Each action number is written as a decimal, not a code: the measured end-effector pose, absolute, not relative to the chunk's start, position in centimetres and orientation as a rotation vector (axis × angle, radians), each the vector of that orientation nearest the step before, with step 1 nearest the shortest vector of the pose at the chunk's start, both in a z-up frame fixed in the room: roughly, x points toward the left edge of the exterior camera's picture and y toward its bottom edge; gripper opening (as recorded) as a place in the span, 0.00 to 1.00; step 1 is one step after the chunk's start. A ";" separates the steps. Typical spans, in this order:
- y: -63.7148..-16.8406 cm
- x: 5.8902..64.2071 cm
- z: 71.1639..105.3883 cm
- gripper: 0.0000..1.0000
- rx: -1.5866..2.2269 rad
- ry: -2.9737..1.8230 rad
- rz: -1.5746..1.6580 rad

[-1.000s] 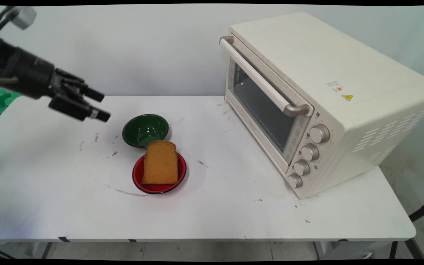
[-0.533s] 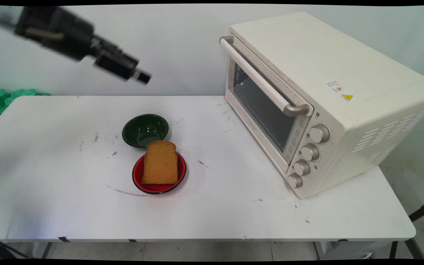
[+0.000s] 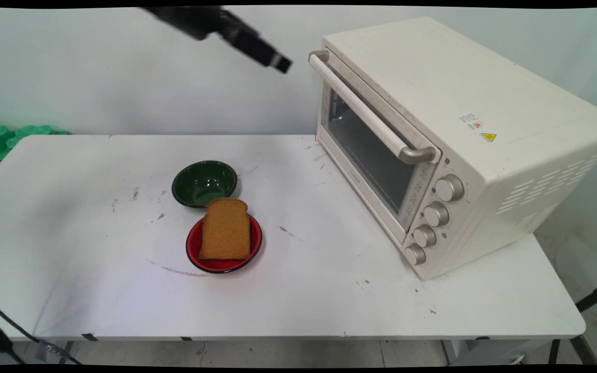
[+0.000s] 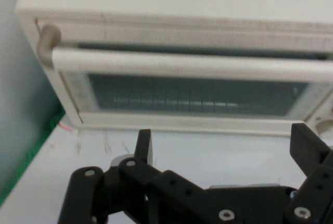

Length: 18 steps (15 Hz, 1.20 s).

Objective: Open the oven

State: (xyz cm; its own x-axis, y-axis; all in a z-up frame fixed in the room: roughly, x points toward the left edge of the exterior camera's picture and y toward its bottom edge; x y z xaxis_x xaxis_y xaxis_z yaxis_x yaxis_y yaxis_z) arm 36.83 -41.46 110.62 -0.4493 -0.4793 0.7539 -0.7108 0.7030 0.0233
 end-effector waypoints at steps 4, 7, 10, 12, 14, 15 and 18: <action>-45.5 32.4 109.9 1.00 0.812 -2.202 0.422; -48.0 29.9 109.1 1.00 0.759 -2.259 0.438; -49.9 27.9 108.3 0.00 0.726 -2.309 0.443; -50.8 26.9 107.8 0.00 0.716 -2.331 0.442; -51.7 25.9 107.4 0.00 0.705 -2.349 0.440; -52.0 25.5 107.3 0.00 0.701 -2.355 0.439; -52.9 24.3 106.7 0.00 0.691 -2.371 0.436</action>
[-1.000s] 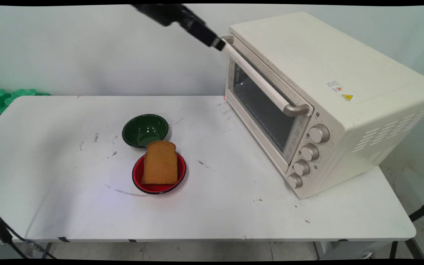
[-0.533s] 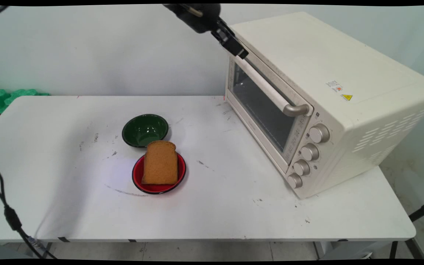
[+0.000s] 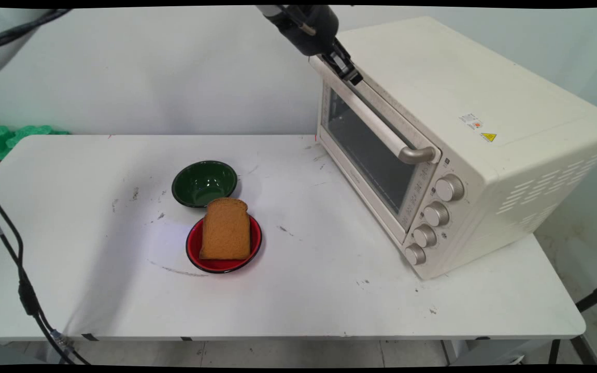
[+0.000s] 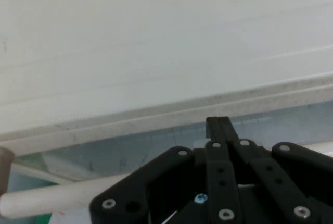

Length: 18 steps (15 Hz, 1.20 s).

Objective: Open the oven

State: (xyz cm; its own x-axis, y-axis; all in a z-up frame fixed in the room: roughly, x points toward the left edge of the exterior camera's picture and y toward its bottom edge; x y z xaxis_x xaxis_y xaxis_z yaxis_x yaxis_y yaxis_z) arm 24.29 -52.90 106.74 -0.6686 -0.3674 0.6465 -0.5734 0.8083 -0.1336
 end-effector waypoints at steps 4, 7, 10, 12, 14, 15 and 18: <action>-53.7 23.5 105.8 0.00 0.696 -2.402 0.425; -53.7 23.5 105.0 0.00 0.711 -2.432 0.411; -53.4 23.9 104.5 0.00 0.737 -2.445 0.397; -52.8 24.4 104.1 0.00 0.768 -2.436 0.378; -52.0 25.0 103.9 0.00 0.799 -2.413 0.352; -51.5 25.5 103.8 0.00 0.817 -2.395 0.338; -49.9 27.2 103.2 0.00 0.851 -2.349 0.296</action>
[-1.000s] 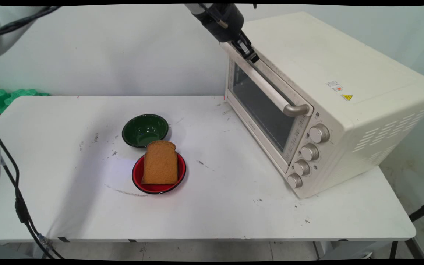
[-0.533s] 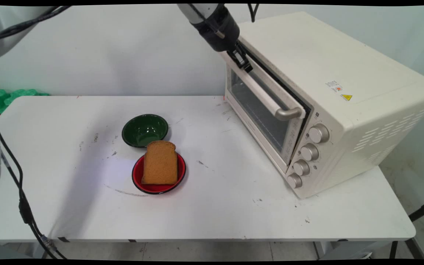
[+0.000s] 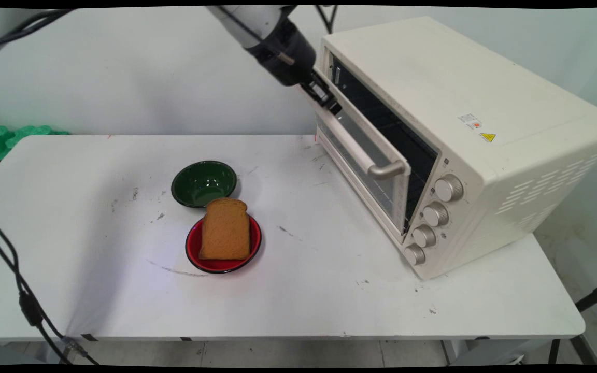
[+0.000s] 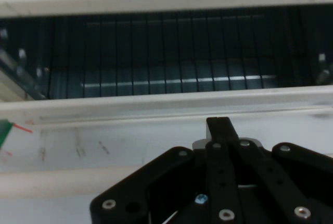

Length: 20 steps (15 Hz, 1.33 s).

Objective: Open the oven

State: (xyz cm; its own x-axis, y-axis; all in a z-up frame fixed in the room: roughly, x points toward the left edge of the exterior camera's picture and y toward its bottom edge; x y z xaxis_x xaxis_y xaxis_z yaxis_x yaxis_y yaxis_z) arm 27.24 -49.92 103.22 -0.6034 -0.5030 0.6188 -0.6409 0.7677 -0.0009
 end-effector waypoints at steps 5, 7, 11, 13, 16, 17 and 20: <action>-47.1 30.4 101.2 0.00 0.848 -2.308 0.255; -46.1 31.5 100.0 0.00 0.836 -2.298 0.248; -44.5 33.4 97.8 0.00 0.805 -2.279 0.254; -43.6 34.5 96.5 0.00 0.788 -2.269 0.261; -42.2 36.4 94.3 0.00 0.770 -2.251 0.271; -41.7 37.0 93.6 0.00 0.766 -2.244 0.275; -40.5 38.7 92.0 0.00 0.757 -2.232 0.285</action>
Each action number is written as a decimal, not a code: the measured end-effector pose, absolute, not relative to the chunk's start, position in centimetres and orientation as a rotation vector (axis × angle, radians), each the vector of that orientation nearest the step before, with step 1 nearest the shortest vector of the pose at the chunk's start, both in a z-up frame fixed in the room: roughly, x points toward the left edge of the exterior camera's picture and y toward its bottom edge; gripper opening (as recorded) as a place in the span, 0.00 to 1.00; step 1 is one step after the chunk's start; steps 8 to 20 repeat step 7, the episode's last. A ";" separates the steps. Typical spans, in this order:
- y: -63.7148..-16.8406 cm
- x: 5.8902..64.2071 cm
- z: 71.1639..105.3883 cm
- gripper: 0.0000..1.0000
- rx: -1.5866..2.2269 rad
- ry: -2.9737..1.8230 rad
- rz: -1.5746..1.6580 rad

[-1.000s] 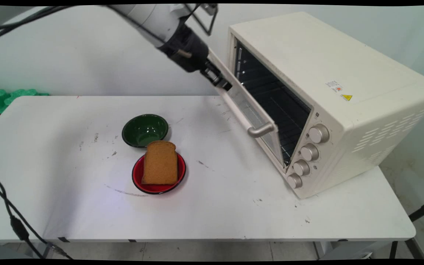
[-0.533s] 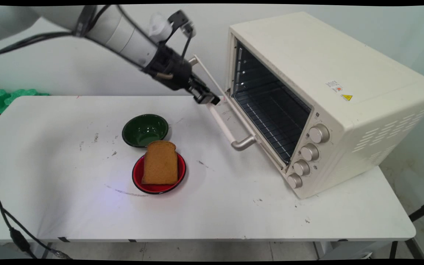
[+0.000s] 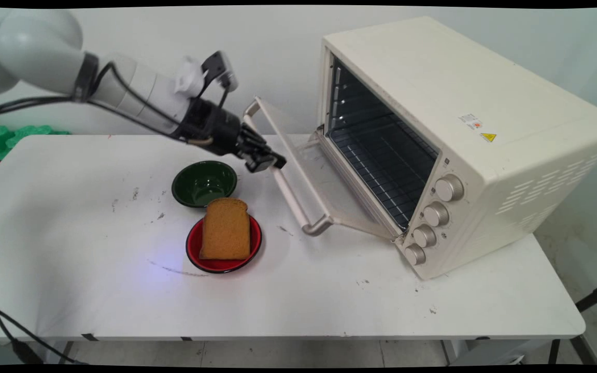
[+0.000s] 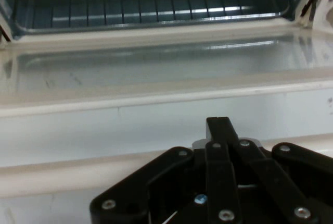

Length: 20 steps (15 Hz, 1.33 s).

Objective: Open the oven

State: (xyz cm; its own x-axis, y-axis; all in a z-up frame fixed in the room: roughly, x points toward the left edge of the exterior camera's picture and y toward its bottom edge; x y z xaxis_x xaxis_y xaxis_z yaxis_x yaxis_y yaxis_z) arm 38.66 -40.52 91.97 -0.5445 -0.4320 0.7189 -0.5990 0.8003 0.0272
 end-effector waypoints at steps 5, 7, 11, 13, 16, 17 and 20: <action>-38.2 41.2 88.8 0.00 0.731 -2.215 0.292; -37.4 41.9 87.9 0.00 0.722 -2.201 0.294; -37.4 41.9 87.9 0.00 0.722 -2.201 0.294; -37.4 41.9 87.9 0.00 0.722 -2.201 0.294; -37.4 41.9 87.9 0.00 0.722 -2.201 0.294; -37.4 41.9 87.9 0.00 0.722 -2.201 0.294; -37.4 41.9 87.9 0.00 0.722 -2.201 0.294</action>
